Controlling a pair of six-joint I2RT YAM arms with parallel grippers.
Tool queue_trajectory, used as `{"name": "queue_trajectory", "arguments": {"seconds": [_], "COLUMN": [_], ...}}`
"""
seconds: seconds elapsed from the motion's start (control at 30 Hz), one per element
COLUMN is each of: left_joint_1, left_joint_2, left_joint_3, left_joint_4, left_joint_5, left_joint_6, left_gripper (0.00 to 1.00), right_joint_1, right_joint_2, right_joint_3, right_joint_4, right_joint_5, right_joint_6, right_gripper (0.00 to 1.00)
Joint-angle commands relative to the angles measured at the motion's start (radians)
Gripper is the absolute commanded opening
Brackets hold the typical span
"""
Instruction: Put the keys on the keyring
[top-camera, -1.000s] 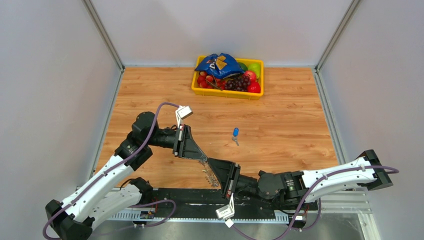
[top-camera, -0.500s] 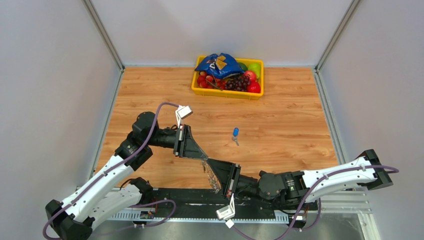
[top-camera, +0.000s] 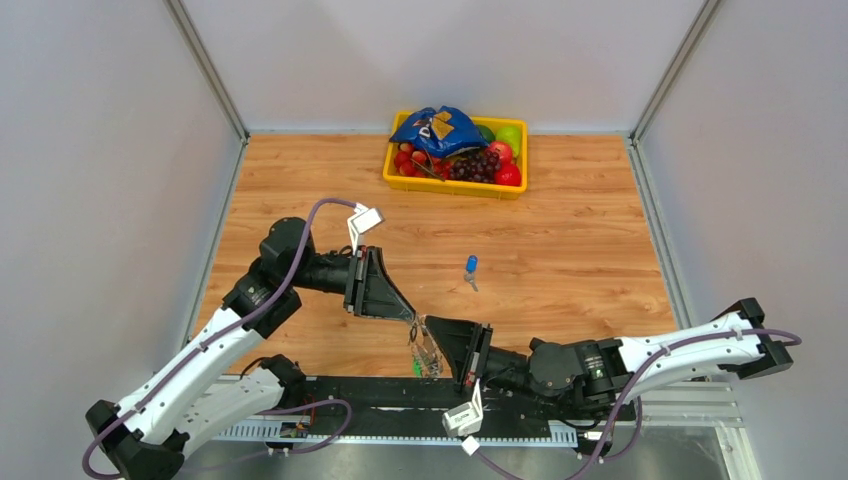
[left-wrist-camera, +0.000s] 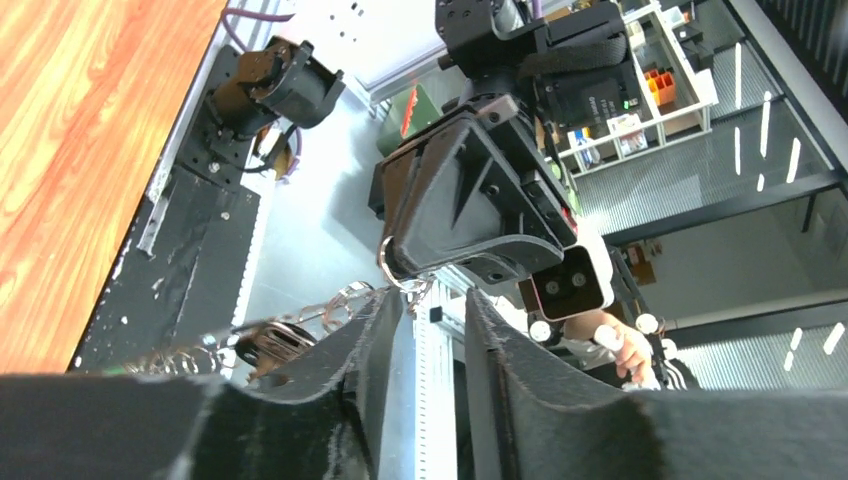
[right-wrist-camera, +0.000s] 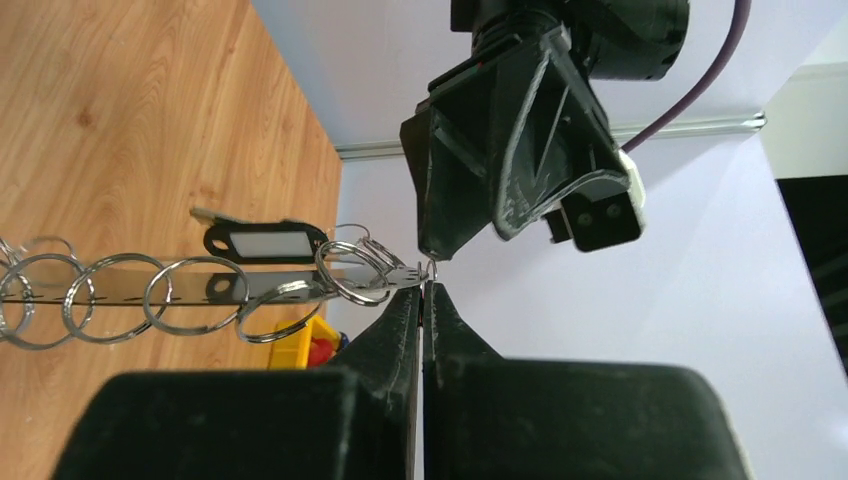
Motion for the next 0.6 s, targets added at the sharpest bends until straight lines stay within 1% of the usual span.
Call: {"name": "queue_trajectory", "arguments": {"seconds": [0.0,0.03,0.17,0.33,0.57], "left_joint_1": [-0.003,-0.003,-0.003,-0.003,-0.004], "left_joint_2": [-0.023,-0.025,-0.028,-0.034,-0.040], "left_joint_3": [0.078,0.083,0.112,0.125,0.107], "left_joint_4": [-0.048,-0.066,-0.117,-0.074,-0.031], "left_joint_5": [0.007,-0.001,-0.044,-0.044,-0.023], "left_joint_6": [0.127,0.159,0.261,0.298,0.316], "left_gripper": [0.43,0.45,0.49,0.53,0.55], "right_joint_1": [0.003,0.004,0.004,0.004,0.004], "right_joint_2": [-0.033,-0.035,-0.031,0.006,0.076], "right_joint_3": [0.098,0.113,0.177,0.261,0.358], "right_joint_4": [-0.051,-0.085,-0.147,-0.209,-0.304], "right_joint_5": [0.008,-0.004,-0.053,-0.052,-0.016], "right_joint_6": [0.175,0.211,0.333,0.464,0.588], "right_gripper": [0.00,0.00,0.00,0.00,0.00]}}
